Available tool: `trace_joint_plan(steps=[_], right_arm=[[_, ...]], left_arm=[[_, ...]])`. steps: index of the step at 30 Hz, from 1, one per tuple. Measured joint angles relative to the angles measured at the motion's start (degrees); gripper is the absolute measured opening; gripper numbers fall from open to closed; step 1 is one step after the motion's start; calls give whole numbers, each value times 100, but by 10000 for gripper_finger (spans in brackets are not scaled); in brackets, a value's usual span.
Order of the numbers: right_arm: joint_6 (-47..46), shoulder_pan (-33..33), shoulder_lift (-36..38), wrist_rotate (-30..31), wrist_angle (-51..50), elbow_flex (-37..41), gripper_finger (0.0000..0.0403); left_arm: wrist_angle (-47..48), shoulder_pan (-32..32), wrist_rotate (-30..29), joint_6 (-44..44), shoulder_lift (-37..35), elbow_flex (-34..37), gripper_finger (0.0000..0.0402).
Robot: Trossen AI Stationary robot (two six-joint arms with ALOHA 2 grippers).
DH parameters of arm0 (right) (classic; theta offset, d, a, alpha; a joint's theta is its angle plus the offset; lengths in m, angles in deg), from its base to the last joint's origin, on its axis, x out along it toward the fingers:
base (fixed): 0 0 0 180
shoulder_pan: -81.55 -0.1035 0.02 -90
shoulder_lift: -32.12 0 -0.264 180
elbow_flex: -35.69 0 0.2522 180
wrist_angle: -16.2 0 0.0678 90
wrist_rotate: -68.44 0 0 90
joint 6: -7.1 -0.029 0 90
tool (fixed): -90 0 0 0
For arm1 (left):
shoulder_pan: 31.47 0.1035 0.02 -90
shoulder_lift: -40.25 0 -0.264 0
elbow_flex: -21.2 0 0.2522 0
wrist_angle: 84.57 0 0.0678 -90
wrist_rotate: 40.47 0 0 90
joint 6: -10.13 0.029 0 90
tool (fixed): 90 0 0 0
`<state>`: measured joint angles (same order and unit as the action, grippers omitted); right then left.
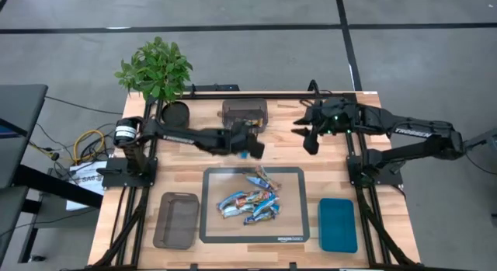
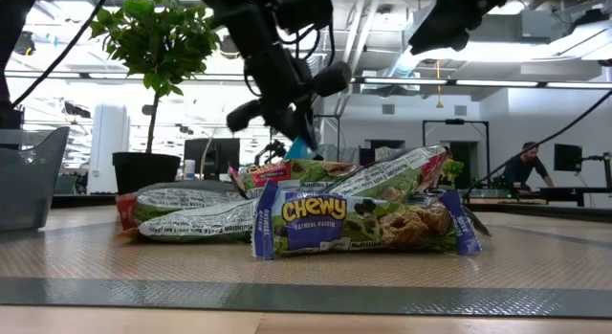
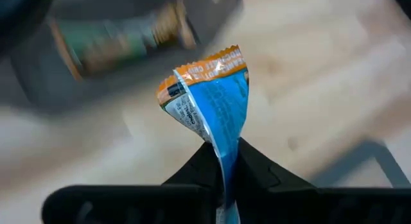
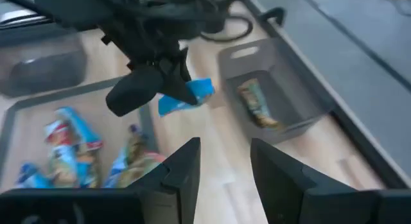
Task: Pick and place Granola Bars by type
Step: Put the yellow granola bar into the top black transparent bin
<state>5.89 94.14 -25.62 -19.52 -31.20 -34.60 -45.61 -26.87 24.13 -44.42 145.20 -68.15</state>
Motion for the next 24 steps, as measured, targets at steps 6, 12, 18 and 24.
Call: trace_joint_plan(steps=[6, 12, 18, 24], right_arm=[[192, 528, 0, -10, 97, 0, 127], [318, 840, 0, -40, 466, 0, 127], [319, 903, 0, -46, 586, -2, 128], [318, 903, 0, -76, 579, -2, 129]], left_arm=[[462, 841, -188, 1304, -7, -733, 19], [539, 1680, 536, 2285, -7, -893, 21], [516, 2112, 1518, 2742, 13, -895, 38], [487, 2173, 1925, 2932, 13, -895, 104]])
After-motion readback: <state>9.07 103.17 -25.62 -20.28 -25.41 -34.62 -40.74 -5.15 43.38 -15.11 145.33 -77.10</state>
